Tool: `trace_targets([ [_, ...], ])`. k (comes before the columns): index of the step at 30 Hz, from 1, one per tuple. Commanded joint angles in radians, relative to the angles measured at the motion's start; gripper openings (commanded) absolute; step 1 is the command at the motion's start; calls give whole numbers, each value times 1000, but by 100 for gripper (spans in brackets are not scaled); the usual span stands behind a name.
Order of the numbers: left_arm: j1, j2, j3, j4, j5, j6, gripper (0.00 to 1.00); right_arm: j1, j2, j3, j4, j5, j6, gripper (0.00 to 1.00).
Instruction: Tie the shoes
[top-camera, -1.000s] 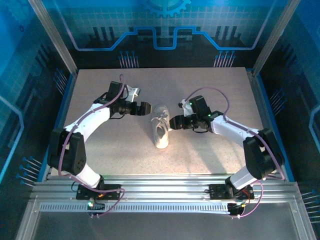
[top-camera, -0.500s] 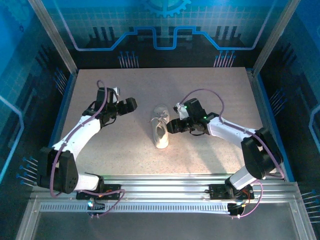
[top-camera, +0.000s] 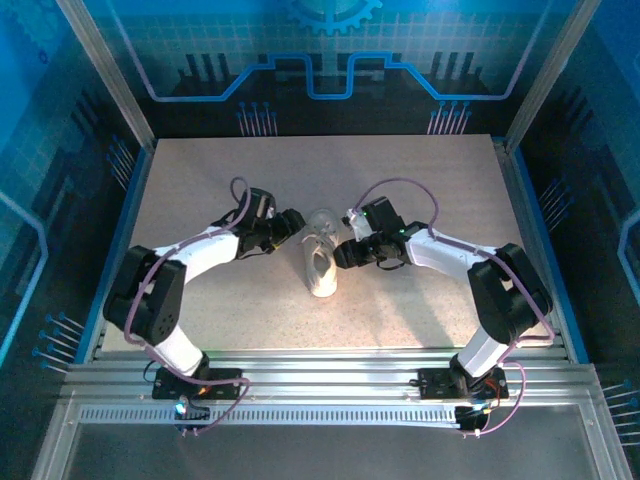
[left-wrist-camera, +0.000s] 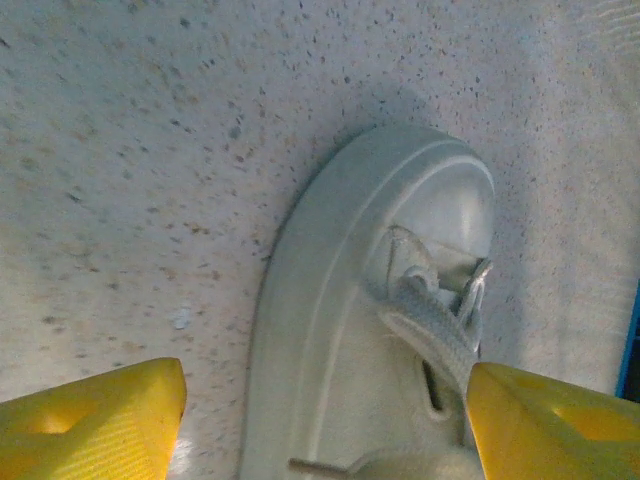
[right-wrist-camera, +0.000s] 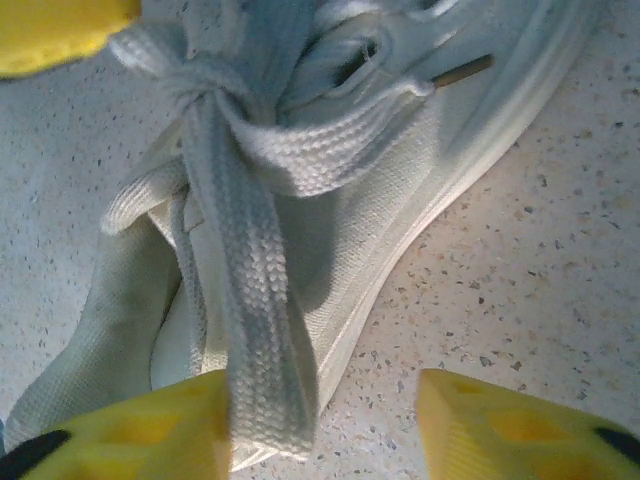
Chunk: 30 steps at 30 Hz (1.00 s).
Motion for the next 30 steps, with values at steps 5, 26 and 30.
trace_targets([
  [5,-41,84,71,83,-20,-160,76,-2,0,31,-33,40,-53,22],
  [26,-40,181,108,183,78,-160,23,-41,49,105,-69,35,-123,0],
  [30,-21,142,103,129,66,-116,10,-52,43,108,-78,36,-127,0],
])
